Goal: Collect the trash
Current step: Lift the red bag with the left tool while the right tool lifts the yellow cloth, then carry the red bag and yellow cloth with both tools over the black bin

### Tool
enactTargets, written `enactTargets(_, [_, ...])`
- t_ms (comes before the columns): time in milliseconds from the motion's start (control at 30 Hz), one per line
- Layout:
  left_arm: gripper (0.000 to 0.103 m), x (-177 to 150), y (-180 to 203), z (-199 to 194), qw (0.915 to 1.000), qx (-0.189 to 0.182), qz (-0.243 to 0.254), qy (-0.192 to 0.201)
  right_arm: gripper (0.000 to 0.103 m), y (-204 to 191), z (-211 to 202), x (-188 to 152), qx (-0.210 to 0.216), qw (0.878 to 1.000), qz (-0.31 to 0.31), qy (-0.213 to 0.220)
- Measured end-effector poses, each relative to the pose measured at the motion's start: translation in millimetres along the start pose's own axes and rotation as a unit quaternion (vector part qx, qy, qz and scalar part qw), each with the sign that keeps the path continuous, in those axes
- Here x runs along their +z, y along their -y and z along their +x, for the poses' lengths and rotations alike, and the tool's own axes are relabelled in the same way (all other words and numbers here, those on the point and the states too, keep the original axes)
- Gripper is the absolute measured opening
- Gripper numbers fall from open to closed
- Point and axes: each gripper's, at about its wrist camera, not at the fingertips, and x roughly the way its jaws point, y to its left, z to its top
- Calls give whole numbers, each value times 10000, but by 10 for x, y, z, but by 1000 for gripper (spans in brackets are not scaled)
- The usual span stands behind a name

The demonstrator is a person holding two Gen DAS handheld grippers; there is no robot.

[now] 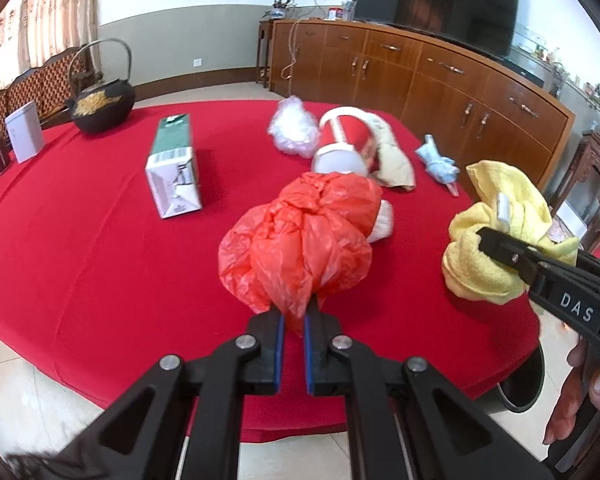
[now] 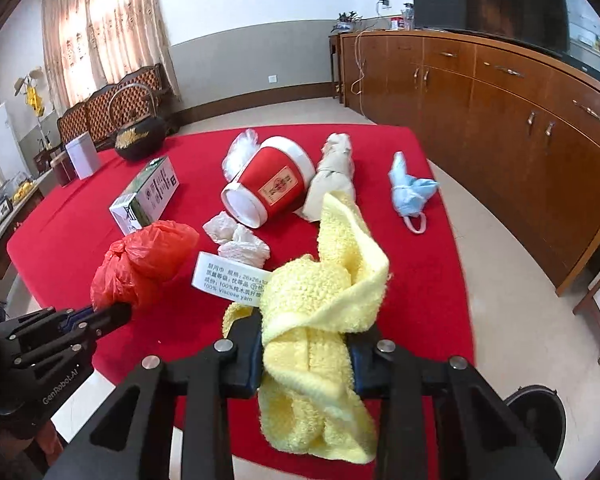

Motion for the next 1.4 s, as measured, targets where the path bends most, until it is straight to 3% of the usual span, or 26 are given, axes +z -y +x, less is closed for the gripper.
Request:
enactTargets(400, [9,-88,923,-209,9965,-601,583,59,35,911,-798,-353,-705,9959,526,217])
enactTargets(867, [9,-393,2033,-294,9840,-1279,1236,-42,35,1998,-1588,-990,-1513,9809,1200,239])
enactTargets(1100, [9,-554,2473,-227,9744,-1575,1585,-251,35,2439,-1770,-1372,-1731,9754,1366,23])
enactTargets(1400, [9,-754,2974,72,9652,-1794,1769,-704,35,2855,-1617,-1731,-1807,9710,1502,-448])
